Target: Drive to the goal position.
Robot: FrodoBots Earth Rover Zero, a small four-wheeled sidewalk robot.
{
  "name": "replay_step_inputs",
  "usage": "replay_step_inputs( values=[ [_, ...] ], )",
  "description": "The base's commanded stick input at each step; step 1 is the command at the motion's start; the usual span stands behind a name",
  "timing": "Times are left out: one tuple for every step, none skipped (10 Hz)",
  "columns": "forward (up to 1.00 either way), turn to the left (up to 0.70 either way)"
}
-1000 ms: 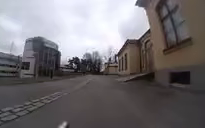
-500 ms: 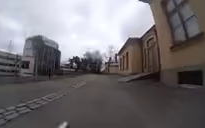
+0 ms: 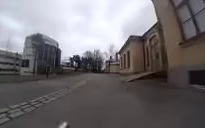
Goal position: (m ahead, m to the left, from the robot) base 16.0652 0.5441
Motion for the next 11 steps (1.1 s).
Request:
replay_step_inputs(
  values=[
    [1.0, 0.0],
    [1.0, 0.0],
    [1.0, 0.0],
    [1.0, 0.0],
    [1.0, 0.0],
    [1.0, -0.09],
    [1.0, -0.17],
    [1.0, -0.34],
    [1.0, -0.4],
    [1.0, -0.4],
    [1.0, -0.4]
  ],
)
